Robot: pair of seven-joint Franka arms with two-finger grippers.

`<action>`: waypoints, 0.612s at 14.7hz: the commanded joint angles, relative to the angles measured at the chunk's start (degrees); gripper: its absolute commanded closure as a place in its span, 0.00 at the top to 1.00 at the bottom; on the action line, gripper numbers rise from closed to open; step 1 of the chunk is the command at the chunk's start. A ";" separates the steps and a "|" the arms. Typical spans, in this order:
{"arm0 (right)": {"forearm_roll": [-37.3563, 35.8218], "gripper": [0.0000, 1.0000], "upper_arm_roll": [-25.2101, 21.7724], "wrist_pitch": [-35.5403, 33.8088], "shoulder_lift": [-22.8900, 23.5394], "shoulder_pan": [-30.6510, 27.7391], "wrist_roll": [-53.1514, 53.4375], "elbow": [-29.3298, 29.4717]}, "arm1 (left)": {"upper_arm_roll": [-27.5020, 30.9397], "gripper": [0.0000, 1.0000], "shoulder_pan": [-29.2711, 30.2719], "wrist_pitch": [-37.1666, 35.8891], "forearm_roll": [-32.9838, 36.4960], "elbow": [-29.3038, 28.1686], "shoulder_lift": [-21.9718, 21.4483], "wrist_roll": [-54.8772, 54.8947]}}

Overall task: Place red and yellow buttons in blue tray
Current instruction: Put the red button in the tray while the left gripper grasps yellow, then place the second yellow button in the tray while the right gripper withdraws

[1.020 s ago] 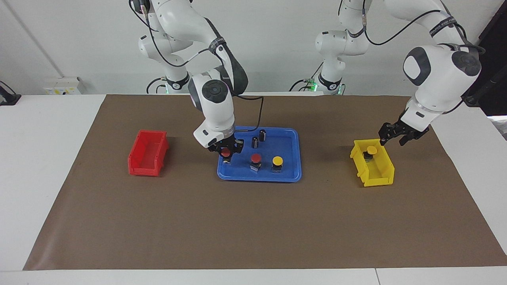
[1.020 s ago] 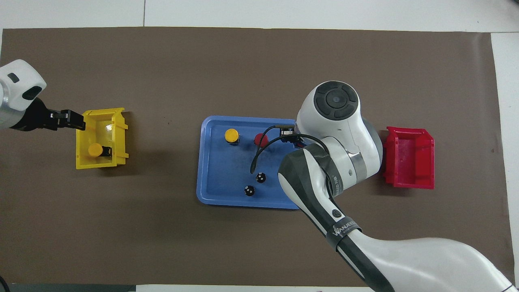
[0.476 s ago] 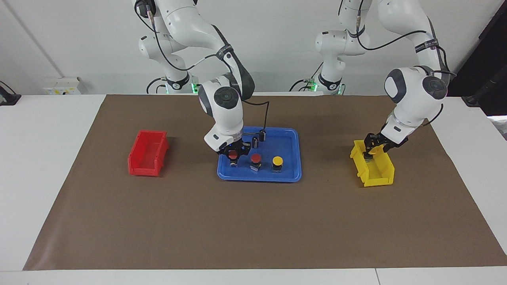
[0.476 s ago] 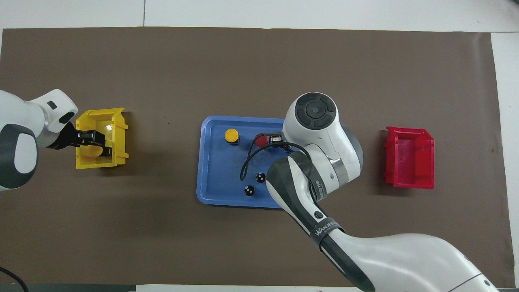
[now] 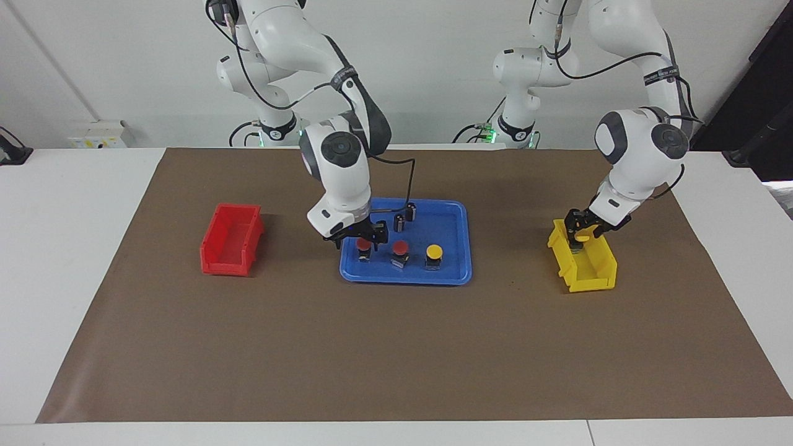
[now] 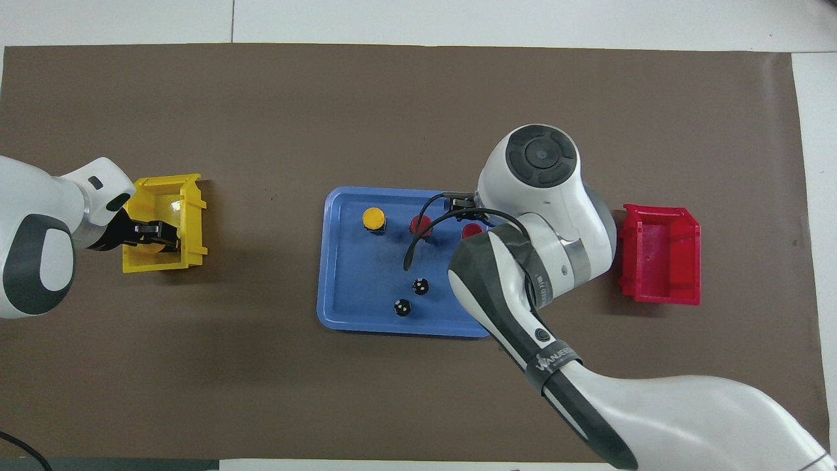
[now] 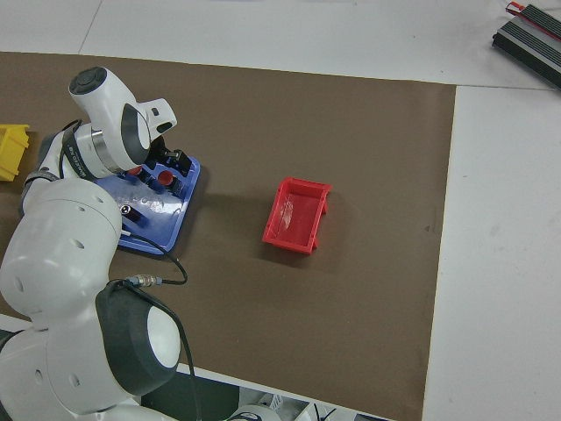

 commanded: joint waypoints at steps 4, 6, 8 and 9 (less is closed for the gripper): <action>-0.13 1.00 0.41 -15.34 -11.91 -12.31 -7.24 3.06 | 0.03 0.01 -0.24 1.31 1.36 1.12 0.30 0.29; -0.04 1.00 0.41 -19.73 -15.25 -17.22 -13.21 3.14 | 0.12 0.01 -0.42 -6.47 1.72 7.78 0.49 0.20; -0.13 1.00 0.41 -23.34 -16.84 -22.59 -19.27 4.37 | -0.14 0.01 -0.68 -17.80 2.76 18.14 0.57 0.20; -0.13 1.00 0.32 -25.36 -16.85 -25.75 -23.56 6.29 | -0.49 0.01 -1.64 -21.25 3.29 22.02 0.75 0.03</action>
